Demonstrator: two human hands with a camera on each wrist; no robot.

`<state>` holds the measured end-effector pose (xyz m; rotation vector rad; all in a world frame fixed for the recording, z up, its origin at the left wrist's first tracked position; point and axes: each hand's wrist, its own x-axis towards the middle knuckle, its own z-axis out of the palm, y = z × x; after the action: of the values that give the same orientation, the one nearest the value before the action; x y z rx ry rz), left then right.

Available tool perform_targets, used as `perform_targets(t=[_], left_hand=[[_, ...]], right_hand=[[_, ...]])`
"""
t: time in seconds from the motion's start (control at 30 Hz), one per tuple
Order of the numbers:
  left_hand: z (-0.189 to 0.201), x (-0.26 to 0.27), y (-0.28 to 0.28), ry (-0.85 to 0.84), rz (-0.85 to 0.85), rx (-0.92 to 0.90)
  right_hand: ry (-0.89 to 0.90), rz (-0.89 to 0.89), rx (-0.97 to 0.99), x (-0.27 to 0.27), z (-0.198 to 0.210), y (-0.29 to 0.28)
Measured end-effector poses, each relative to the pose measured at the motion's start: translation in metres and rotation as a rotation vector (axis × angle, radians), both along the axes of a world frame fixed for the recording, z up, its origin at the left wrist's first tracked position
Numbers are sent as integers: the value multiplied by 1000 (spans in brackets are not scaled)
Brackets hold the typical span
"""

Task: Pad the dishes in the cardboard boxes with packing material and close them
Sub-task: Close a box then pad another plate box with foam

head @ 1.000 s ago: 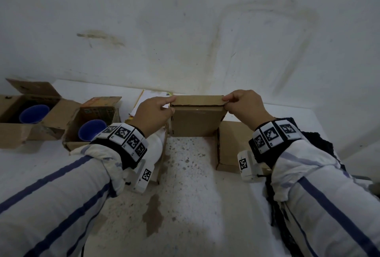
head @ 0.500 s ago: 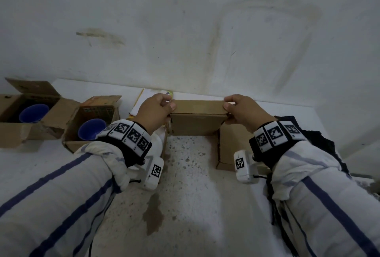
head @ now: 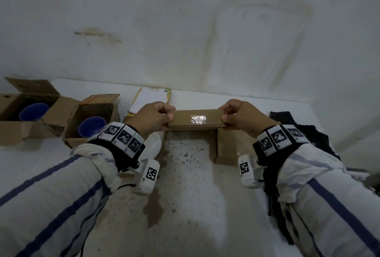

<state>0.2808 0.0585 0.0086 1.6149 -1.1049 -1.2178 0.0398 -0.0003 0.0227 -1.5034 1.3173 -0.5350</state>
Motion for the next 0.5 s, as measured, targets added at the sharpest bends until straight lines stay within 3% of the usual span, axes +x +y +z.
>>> perform_targets(t=[0.07,0.13,0.23,0.33,0.5], left_hand=[[-5,1,6,-33,-38,43],[-14,1,13,-126,-67,73],[-33,-4,22,-449,-159,76],[-53,-11,28,-659,-257,143],[-70,-12,32,-696,-310,208]], right_hand=[[140,82,2,1,-1,7],[423,246,-75,7,-6,17],[718,357,-225,21,-23,36],[778,302,-252,34,-44,53],[772,258,-317,45,-58,64]])
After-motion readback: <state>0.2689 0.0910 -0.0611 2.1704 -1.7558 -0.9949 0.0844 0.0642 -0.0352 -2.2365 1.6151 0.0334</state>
